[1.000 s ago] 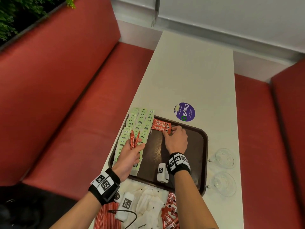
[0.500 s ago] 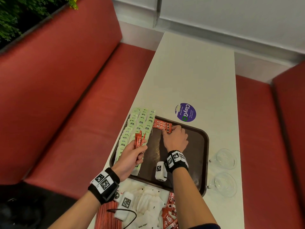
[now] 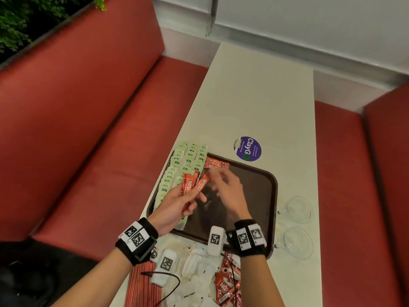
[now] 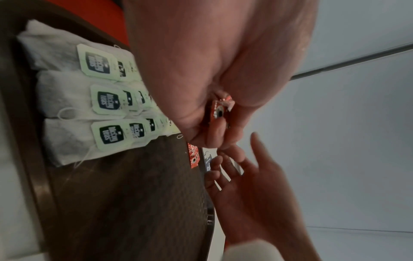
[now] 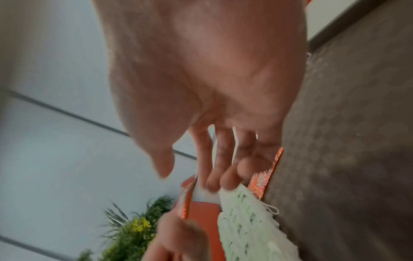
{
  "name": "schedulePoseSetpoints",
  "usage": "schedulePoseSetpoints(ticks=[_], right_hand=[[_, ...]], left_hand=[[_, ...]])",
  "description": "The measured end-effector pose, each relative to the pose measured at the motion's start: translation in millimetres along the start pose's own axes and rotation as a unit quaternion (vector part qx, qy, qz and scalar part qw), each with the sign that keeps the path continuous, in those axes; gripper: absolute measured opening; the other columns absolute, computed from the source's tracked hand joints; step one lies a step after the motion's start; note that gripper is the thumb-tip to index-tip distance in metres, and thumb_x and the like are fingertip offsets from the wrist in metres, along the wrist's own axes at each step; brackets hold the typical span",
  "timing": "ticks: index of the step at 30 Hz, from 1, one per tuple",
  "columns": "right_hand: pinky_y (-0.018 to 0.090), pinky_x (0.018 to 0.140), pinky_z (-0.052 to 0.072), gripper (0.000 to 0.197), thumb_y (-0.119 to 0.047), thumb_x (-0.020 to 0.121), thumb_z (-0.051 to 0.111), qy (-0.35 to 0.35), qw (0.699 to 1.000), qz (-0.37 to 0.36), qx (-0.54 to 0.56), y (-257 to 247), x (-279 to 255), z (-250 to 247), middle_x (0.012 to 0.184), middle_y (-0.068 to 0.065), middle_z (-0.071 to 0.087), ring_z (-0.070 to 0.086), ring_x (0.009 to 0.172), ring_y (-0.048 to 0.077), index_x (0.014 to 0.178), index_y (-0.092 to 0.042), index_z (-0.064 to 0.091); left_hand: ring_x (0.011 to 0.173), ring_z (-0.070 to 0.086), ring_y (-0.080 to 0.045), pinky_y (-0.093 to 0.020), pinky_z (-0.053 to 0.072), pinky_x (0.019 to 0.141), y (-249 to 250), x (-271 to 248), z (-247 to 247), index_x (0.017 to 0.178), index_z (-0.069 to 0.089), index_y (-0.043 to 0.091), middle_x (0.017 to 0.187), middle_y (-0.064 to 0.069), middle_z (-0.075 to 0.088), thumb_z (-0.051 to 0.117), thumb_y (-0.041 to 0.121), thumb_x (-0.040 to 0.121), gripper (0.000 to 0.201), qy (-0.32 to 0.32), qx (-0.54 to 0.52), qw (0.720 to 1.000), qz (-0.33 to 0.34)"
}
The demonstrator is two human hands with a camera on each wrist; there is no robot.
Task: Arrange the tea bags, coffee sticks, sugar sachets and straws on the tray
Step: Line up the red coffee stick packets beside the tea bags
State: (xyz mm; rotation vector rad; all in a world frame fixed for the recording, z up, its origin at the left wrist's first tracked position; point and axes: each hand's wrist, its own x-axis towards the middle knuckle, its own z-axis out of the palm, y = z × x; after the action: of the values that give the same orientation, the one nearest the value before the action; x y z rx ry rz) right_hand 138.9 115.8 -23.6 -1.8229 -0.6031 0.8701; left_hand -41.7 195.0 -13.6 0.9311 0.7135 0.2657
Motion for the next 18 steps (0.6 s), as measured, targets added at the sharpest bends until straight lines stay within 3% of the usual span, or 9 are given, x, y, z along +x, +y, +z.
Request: schedulePoseSetpoints(ticks=[3, 5, 8, 10, 12, 14, 16, 18], right_hand=[[0.031, 0.072, 0.055, 0.017, -0.034, 0.104, 0.074, -0.065, 0.994, -0.016, 0.082, 1.5, -19.8, -4.1, 0.093, 0.007, 0.078, 0.068, 0.079, 0.017, 0.108, -0.019, 0.079], [0.032, 0.074, 0.054, 0.017, -0.025, 0.1, 0.08, -0.049, 0.985, 0.002, 0.163, 4.4, -24.9, -7.3, 0.093, 0.014, 0.075, 0.065, 0.079, 0.021, 0.111, -0.012, 0.079], [0.032, 0.07, 0.051, 0.038, -0.022, 0.088, 0.09, 0.001, 0.96, 0.04, 0.278, 4.0, -26.7, -6.7, 0.089, 0.017, 0.071, 0.06, 0.072, 0.019, 0.116, -0.002, 0.074], [0.034, 0.07, 0.05, 0.049, -0.024, 0.086, 0.092, 0.034, 0.949, 0.037, 0.311, 1.7, -25.5, -6.6, 0.089, 0.021, 0.07, 0.059, 0.072, 0.023, 0.117, 0.006, 0.068], [0.04, 0.073, 0.053, 0.05, -0.025, 0.089, 0.09, 0.043, 0.952, 0.019, 0.302, -1.6, -24.2, -10.4, 0.091, 0.024, 0.072, 0.061, 0.076, 0.031, 0.112, 0.009, 0.063], [0.038, 0.069, 0.055, 0.044, -0.022, 0.09, 0.09, 0.011, 0.967, -0.001, 0.256, -8.2, -24.5, -18.6, 0.091, 0.022, 0.074, 0.063, 0.076, 0.032, 0.098, 0.006, 0.058], [0.034, 0.063, 0.055, 0.043, -0.019, 0.087, 0.092, -0.059, 0.985, -0.019, 0.161, -14.9, -27.1, -25.6, 0.087, 0.016, 0.077, 0.067, 0.071, 0.029, 0.088, -0.001, 0.054], [0.04, 0.066, 0.058, 0.049, -0.02, 0.081, 0.097, -0.135, 0.989, -0.031, 0.053, -20.5, -30.6, -28.1, 0.084, 0.013, 0.078, 0.07, 0.069, 0.031, 0.085, 0.0, 0.052]], left_hand=[[0.06, 0.041, -0.011, -0.024, 0.027, 0.054, 1.7, -1.0, 0.7, 0.142, 0.062, 0.014, 0.106, -0.017, 0.073, 0.056, 0.03, 0.111, 0.035, -0.016, 0.027, 0.999, 0.009], [0.058, 0.038, -0.011, -0.028, 0.022, 0.056, 1.2, -1.0, 0.7, 0.14, 0.064, 0.013, 0.106, -0.018, 0.074, 0.058, 0.034, 0.11, 0.037, -0.014, 0.038, 0.999, 0.015], [0.054, 0.032, -0.011, -0.028, 0.021, 0.055, -0.7, -0.4, 4.9, 0.137, 0.065, 0.012, 0.103, -0.019, 0.074, 0.061, 0.034, 0.108, 0.037, -0.015, 0.034, 0.999, 0.008], [0.056, 0.028, -0.011, -0.028, 0.021, 0.054, -1.9, 0.3, 7.8, 0.13, 0.067, 0.012, 0.087, -0.01, 0.065, 0.064, 0.038, 0.105, 0.036, -0.009, 0.054, 0.998, -0.008], [0.06, 0.023, -0.012, -0.031, 0.018, 0.056, -2.3, 0.6, 5.4, 0.119, 0.066, 0.009, 0.074, 0.0, 0.042, 0.067, 0.044, 0.103, 0.038, -0.009, 0.065, 0.998, -0.02], [0.061, 0.019, -0.014, -0.03, 0.017, 0.055, -0.8, 0.3, 0.4, 0.105, 0.061, 0.012, 0.074, 0.001, 0.028, 0.07, 0.05, 0.101, 0.039, -0.005, 0.058, 0.998, -0.018], [0.06, 0.02, -0.014, -0.029, 0.019, 0.054, 3.7, 0.0, -2.4, 0.105, 0.061, 0.011, 0.073, 0.002, 0.028, 0.07, 0.052, 0.1, 0.042, 0.008, 0.054, 0.998, -0.01], [0.06, 0.022, -0.014, -0.03, 0.02, 0.055, 9.6, 1.2, -1.4, 0.112, 0.065, 0.005, 0.072, 0.002, 0.032, 0.07, 0.048, 0.1, 0.045, 0.009, 0.058, 0.998, -0.009]])
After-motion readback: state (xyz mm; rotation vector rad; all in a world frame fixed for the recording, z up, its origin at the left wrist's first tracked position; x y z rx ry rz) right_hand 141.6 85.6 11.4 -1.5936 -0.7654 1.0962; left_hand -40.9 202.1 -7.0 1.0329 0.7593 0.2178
